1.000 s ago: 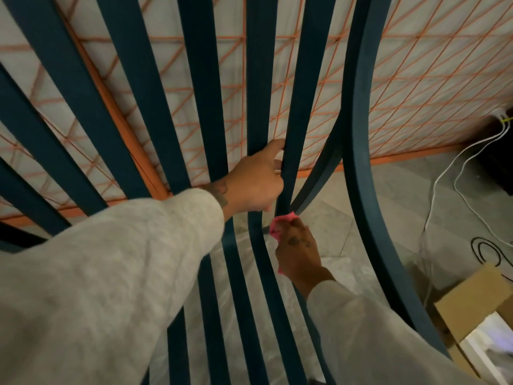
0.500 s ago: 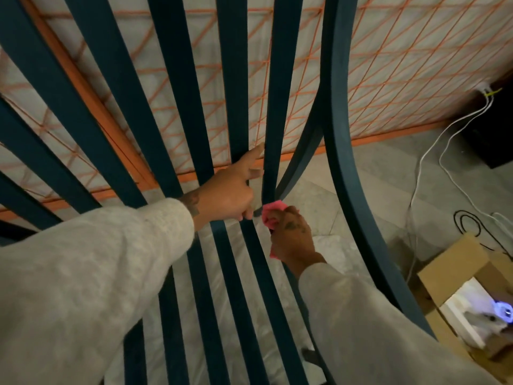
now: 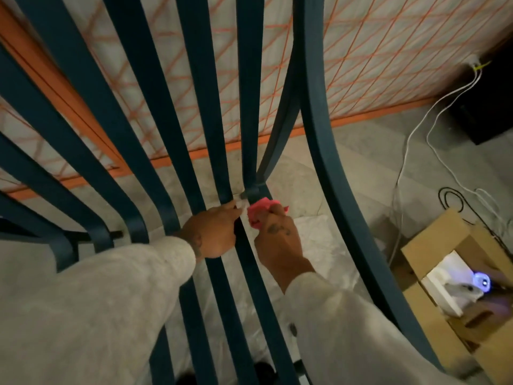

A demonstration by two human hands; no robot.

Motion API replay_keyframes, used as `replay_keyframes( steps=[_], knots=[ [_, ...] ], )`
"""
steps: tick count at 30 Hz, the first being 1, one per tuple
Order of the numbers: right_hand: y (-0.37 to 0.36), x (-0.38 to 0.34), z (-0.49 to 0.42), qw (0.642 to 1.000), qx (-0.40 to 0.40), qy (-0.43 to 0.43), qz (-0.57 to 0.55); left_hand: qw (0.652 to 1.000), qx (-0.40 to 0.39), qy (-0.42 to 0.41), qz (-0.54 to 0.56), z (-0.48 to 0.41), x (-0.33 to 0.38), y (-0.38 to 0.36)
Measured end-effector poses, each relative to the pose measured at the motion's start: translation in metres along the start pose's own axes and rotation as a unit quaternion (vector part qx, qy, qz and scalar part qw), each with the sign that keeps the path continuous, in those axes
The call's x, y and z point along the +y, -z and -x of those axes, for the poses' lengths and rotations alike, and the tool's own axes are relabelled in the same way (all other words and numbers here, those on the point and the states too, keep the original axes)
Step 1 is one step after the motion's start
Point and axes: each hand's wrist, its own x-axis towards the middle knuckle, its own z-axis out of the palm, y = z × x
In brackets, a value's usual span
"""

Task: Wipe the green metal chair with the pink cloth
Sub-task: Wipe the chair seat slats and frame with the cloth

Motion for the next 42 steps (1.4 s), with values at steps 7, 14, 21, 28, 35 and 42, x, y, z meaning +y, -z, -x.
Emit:
replay_keyframes(
  steps=[7,14,21,28,35,42],
  knots=[
    [0.002,-0.003,0.011,0.999,0.042,0.028,-0.001,0.989,0.035,-0.006,-0.145,0.01,0.0,-0.019],
    [0.008,0.018,0.065,1.0,-0.002,0.008,0.027,0.987,0.048,-0.011,-0.15,0.001,-0.009,-0.03],
    [0.008,0.003,0.046,1.0,0.026,0.002,-0.011,0.991,0.049,-0.02,-0.127,-0.004,-0.005,-0.033],
    [0.007,0.032,0.097,0.998,-0.033,-0.007,0.056,0.995,0.017,0.006,-0.099,0.006,0.007,-0.041],
    [0.007,0.016,0.068,0.997,0.052,0.008,-0.062,0.993,0.01,0.019,-0.117,0.006,0.012,-0.042],
    [0.01,0.049,0.152,0.997,0.043,0.006,-0.063,0.992,0.005,0.005,-0.13,0.03,0.027,-0.057]
  ],
)
